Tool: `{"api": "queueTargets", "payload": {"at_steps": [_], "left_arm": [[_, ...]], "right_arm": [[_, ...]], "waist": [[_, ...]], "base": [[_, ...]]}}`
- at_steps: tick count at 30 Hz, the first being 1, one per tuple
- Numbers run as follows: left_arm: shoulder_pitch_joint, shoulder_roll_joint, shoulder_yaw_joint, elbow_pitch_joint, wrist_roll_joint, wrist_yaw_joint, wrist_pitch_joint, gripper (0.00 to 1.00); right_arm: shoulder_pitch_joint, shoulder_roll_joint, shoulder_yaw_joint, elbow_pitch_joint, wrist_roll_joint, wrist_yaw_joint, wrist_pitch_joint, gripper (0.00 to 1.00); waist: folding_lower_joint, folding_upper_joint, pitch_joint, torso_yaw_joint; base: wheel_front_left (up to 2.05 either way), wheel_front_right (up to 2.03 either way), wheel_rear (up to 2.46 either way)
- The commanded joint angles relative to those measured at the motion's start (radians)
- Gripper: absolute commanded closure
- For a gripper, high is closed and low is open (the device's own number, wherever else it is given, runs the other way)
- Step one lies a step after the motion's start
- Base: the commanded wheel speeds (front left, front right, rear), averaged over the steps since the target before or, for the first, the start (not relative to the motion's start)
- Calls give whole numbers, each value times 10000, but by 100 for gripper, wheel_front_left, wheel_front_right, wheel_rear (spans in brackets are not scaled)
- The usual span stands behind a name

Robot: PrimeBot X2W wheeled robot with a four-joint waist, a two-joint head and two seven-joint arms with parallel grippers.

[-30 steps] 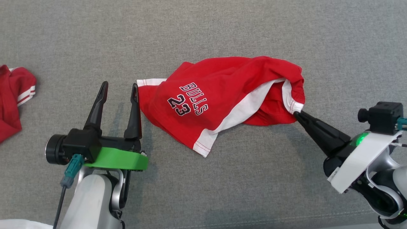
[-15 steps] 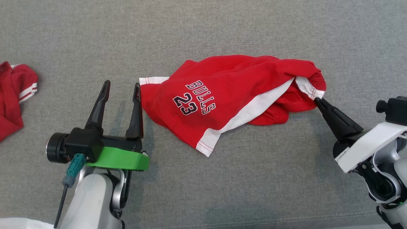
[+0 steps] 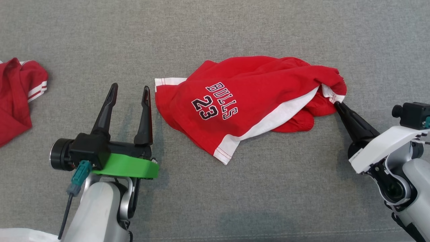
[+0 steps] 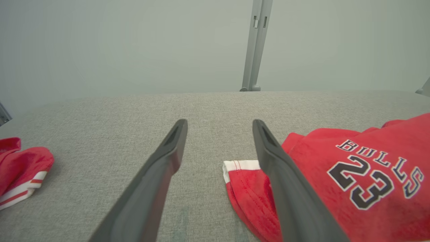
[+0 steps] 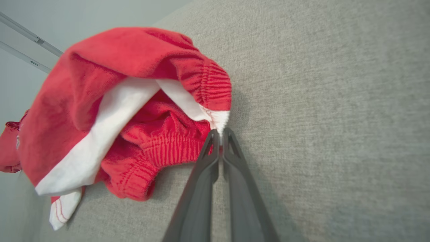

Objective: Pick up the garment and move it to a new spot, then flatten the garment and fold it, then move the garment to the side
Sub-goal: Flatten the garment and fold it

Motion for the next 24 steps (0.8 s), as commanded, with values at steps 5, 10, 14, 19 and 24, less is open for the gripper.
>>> {"api": "queueTargets", "payload": {"at_steps": [5, 10, 14, 19, 24], "left_arm": [[66, 77, 47, 57, -113, 77, -50, 0], [152, 115, 96, 77, -145, 136, -58, 0], [206, 176, 148, 63, -195, 188, -60, 0], [299, 272, 219, 19, -228, 261, -60, 0], [345, 341, 245, -77, -257, 337, -29, 0]], "right_arm": [[4, -279, 341, 161, -294, 1, -775, 0], [190, -358, 406, 56, -635, 1, -1388, 0], [312, -324, 113, -18, -1288, 2, -1857, 0], [268, 75, -794, -223, -2776, 1, -2147, 0], [323, 831, -1923, -805, -4315, 1, -2177, 0]], "waist": [[0, 0, -160, -76], [0, 0, -334, -194], [0, 0, -509, -331], [0, 0, -707, -451], [0, 0, -862, -453]], "base": [[0, 0, 0], [0, 0, 0], [0, 0, 0], [0, 0, 0], [0, 0, 0]]}}
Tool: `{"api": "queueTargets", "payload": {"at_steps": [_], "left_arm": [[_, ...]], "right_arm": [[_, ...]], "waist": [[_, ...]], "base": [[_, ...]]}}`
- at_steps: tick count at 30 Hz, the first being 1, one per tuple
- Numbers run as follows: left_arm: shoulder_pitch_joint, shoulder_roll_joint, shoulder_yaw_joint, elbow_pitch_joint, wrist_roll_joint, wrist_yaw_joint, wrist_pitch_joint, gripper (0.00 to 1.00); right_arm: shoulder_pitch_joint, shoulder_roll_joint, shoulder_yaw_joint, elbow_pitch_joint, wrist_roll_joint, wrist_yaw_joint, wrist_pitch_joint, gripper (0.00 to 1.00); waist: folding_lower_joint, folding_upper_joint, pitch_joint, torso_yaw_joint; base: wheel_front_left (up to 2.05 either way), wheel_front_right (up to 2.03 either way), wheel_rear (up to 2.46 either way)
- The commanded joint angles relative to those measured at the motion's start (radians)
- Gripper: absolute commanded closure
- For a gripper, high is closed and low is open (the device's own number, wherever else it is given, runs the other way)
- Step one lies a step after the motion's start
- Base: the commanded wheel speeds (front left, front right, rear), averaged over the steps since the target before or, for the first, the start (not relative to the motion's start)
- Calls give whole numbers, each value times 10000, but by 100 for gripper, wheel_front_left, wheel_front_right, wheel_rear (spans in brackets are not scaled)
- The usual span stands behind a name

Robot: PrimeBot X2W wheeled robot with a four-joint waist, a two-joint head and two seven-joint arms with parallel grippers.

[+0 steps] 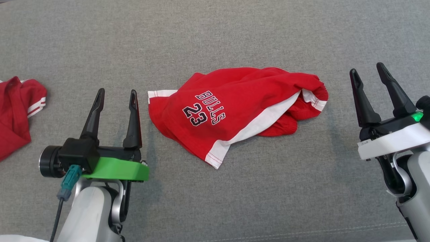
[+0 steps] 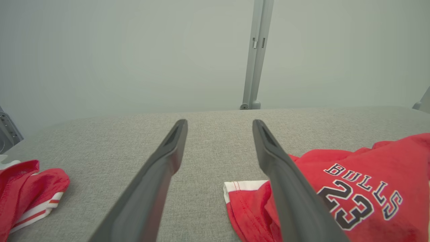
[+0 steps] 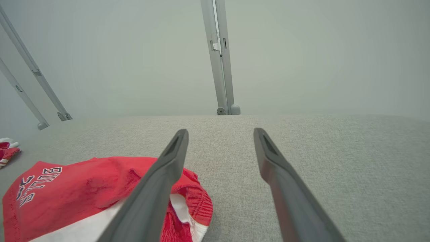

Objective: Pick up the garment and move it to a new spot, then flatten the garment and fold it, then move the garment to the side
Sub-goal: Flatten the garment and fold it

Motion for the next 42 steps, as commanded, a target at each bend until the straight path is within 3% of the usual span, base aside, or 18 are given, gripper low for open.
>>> {"api": "queueTargets", "payload": {"at_steps": [1, 8, 16, 23, 42], "left_arm": [[132, 91, 18, -27, -87, 55, -14, 0], [324, 133, 54, -130, -130, 182, 3, 0], [933, 282, 31, -344, -205, 331, 147, 0], [1488, 381, 91, -696, -267, 543, 306, 0], [2028, 703, 248, -1050, -603, 543, 375, 0]], "right_arm": [[167, 226, -249, -206, -447, 1, -38, 0], [547, 1080, -957, -855, -1929, 1, -43, 0], [988, 1585, -1021, -822, -2482, 1, -44, 0], [1397, 1760, -1083, -721, -2606, 1, -45, 0], [1942, 1893, -1231, -709, -2713, 1, -46, 0]], "waist": [[0, 0, -80, 7], [0, 0, -306, 62], [0, 0, -787, 83], [0, 0, -1129, 50], [0, 0, -1471, 113]], "base": [[0, 0, 0], [0, 0, 0], [0, 0, 0], [0, 0, 0], [0, 0, 0]]}}
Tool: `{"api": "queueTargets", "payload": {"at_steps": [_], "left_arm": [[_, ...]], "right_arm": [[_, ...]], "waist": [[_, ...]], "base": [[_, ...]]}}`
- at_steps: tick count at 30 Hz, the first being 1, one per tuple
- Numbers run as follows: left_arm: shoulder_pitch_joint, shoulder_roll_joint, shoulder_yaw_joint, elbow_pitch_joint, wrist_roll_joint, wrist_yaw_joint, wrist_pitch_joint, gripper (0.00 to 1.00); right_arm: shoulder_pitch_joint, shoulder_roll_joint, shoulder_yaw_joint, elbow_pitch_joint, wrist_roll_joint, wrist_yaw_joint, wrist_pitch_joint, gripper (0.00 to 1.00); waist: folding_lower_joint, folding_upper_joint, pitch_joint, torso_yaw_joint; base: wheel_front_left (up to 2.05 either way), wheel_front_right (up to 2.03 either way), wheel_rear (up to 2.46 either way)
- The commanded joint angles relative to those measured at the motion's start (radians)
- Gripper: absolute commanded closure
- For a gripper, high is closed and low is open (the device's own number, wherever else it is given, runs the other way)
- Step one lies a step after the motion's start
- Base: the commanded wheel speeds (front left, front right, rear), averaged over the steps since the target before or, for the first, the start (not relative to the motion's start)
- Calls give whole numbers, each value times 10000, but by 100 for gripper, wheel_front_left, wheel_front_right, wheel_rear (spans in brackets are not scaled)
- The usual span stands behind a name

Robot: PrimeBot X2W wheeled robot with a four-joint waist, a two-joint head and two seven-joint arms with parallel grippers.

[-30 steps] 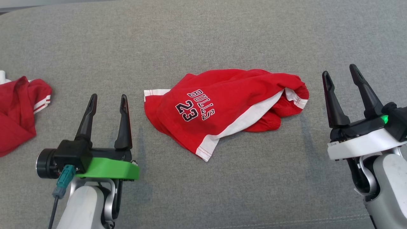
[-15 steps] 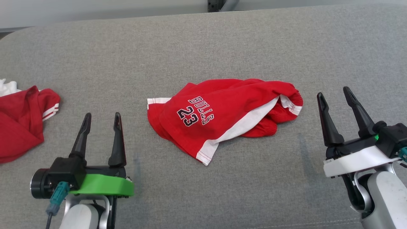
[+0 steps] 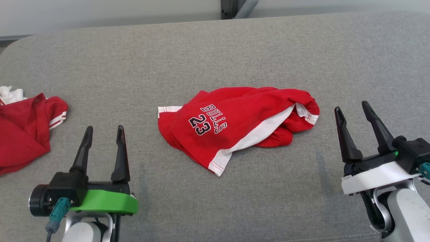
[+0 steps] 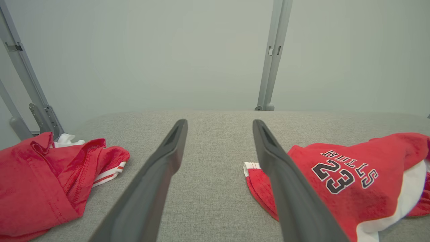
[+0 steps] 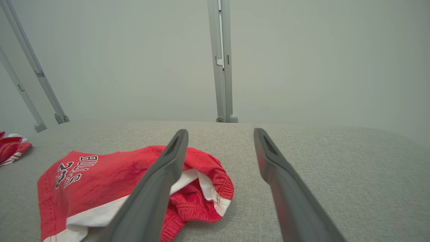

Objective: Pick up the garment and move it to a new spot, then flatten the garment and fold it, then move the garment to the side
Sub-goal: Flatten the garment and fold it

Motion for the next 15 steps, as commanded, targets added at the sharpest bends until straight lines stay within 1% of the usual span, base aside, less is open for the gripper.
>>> {"api": "queueTargets", "payload": {"at_steps": [1, 6, 12, 15], "left_arm": [[64, 51, -69, -10, -51, -24, 71, 0], [12, -178, -602, 54, -302, -350, 758, 0], [205, -578, -1652, 237, -819, -943, 2126, 0], [172, -749, -2079, 449, -981, -1151, 2678, 0]], "right_arm": [[61, -16, -25, 11, -65, 1, -40, 0], [31, -22, 40, 57, -66, 1, -40, 0], [-46, 30, 69, 59, -58, 1, -40, 0], [-147, 39, 112, 61, -81, 1, -40, 0]], "waist": [[0, 0, 15, 16], [0, 0, 136, 0], [0, 0, 401, -156], [0, 0, 572, -256]], "base": [[0, 0, 0], [0, 0, 0], [0, 0, 0], [0, 0, 0]]}}
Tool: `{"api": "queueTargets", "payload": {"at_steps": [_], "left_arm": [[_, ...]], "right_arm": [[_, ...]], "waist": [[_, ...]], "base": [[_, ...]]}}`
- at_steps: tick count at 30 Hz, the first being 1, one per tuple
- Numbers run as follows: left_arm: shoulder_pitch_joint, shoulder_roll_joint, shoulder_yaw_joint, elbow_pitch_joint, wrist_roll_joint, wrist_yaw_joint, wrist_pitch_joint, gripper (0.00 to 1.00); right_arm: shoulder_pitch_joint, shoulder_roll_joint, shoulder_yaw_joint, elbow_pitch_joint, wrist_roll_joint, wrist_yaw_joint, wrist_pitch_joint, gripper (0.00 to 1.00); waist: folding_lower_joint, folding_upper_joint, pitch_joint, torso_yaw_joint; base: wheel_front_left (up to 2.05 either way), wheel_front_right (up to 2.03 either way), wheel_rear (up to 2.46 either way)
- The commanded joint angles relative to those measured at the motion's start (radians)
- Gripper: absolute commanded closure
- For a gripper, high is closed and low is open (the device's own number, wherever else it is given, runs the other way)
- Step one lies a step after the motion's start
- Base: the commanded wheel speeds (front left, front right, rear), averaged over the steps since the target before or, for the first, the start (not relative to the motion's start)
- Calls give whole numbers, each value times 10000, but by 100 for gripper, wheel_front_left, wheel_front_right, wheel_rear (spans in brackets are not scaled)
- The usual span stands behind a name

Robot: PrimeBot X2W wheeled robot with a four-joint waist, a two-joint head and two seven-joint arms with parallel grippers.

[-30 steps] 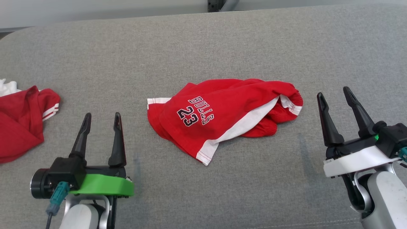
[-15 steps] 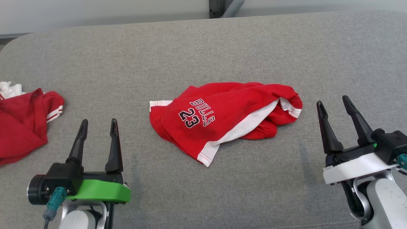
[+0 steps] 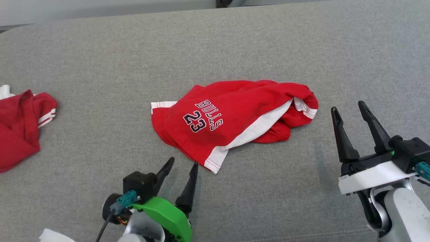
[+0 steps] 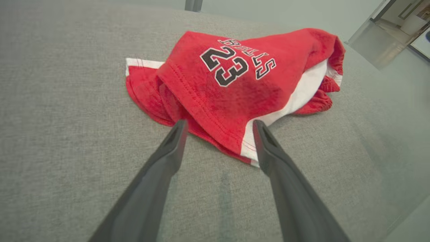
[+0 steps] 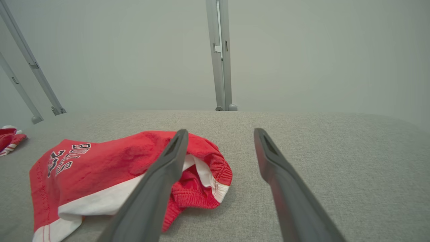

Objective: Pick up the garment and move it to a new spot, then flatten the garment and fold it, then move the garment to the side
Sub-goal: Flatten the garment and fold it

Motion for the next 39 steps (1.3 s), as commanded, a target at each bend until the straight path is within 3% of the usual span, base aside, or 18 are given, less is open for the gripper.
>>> {"api": "queueTargets", "payload": {"at_steps": [1, 7, 16, 17, 18, 19, 26, 39], "left_arm": [[-3, -57, -89, 114, -143, -110, 140, 0], [-505, -258, -661, 817, -313, -526, 641, 0], [-1157, -382, -706, 1862, -350, -665, 310, 0], [-1218, -386, -697, 1962, -358, -667, 251, 14], [-1278, -389, -690, 2028, -365, -680, 193, 61], [-1328, -373, -684, 2094, -354, -692, 147, 100], [-1529, -242, -711, 2334, -347, -717, 5, 100], [-1772, -226, -863, 2300, -268, -693, -133, 100]], "right_arm": [[-118, 6, 16, 11, -68, 1, -40, 0], [-314, 26, 122, 45, -55, 1, -40, 0], [-400, 111, 58, 85, -16, 1, -40, 0], [-386, 117, 34, 92, -13, 1, -40, 0], [-364, 117, 14, 116, -7, 1, -40, 0], [-331, 116, 9, 159, 13, 1, -40, 0], [-399, -37, 253, 835, 279, 1, -40, 0], [-2025, -592, 1738, 3084, 1397, 1, -40, 0]], "waist": [[0, 0, 159, -126], [0, 0, 513, -372], [0, 0, 820, -709], [0, 0, 852, -731], [0, 0, 874, -741], [0, 0, 890, -748], [0, 0, 960, -647], [0, 0, 1206, -23]], "base": [[0, 0, 0], [0, 0, 0], [0, 0, 0], [0, 0, 0], [0, 0, 0], [0, 0, 0], [0, 0, 0], [0, 0, 0]]}}
